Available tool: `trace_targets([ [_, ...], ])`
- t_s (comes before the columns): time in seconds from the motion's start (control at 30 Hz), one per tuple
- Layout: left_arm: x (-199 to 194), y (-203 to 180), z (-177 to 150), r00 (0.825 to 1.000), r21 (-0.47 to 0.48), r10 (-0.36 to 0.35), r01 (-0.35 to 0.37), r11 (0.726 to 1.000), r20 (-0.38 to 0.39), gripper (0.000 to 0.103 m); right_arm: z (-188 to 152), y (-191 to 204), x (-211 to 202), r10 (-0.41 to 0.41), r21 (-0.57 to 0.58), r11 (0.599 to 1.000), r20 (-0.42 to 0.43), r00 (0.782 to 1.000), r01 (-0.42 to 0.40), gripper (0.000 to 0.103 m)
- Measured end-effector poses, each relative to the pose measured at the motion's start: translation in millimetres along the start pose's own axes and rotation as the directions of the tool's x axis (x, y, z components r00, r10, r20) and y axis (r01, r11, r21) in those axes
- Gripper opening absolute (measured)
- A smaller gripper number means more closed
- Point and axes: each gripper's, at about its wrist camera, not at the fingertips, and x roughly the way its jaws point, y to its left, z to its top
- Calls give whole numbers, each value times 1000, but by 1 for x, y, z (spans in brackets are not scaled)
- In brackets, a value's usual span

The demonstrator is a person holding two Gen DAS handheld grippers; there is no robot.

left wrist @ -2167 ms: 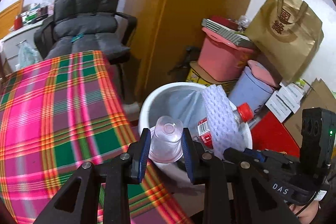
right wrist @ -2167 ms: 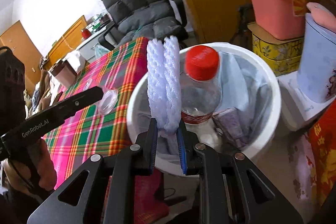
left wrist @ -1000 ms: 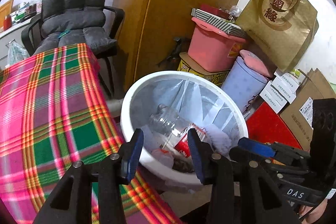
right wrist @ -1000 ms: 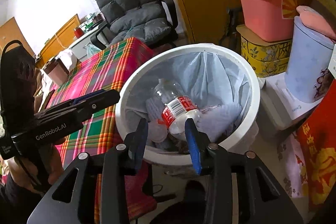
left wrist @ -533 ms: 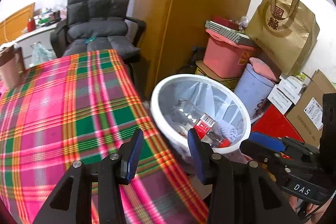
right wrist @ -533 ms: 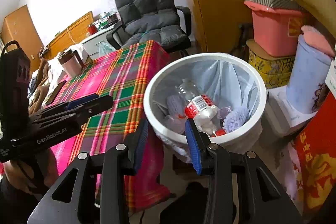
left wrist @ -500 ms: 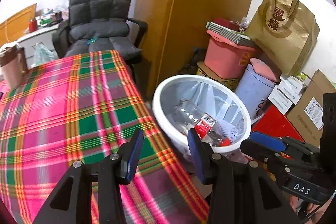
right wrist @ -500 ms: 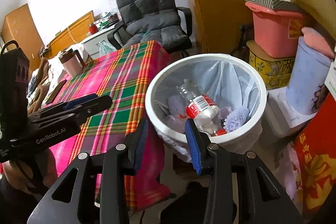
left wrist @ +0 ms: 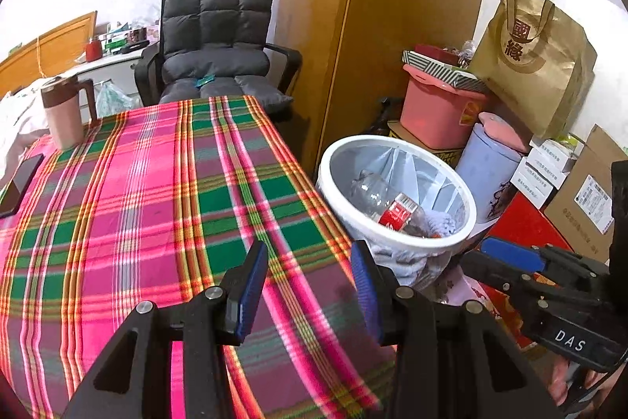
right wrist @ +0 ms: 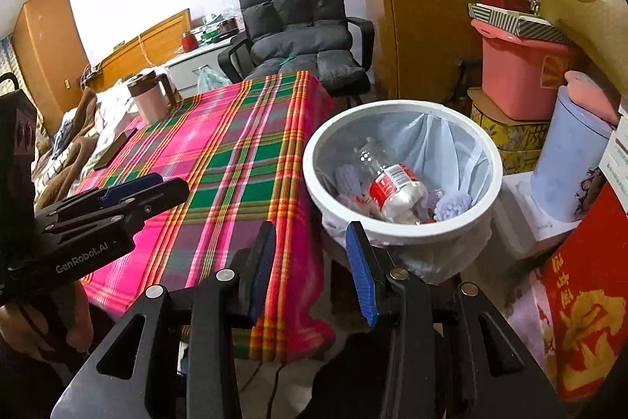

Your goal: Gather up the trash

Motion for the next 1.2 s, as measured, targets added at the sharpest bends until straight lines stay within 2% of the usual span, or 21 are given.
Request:
trace_targets([
  [0.23, -6, 1, -9, 1000, 1, 11, -11, 1000, -4, 44, -4, 5, -1, -2, -2, 1000, -6, 1000, 2, 40],
  [1.2, -13, -2, -12, 1000, 3, 6, -6, 1000, 3, 43, -5, 8, -3, -2, -2, 1000, -3, 1000, 2, 40],
])
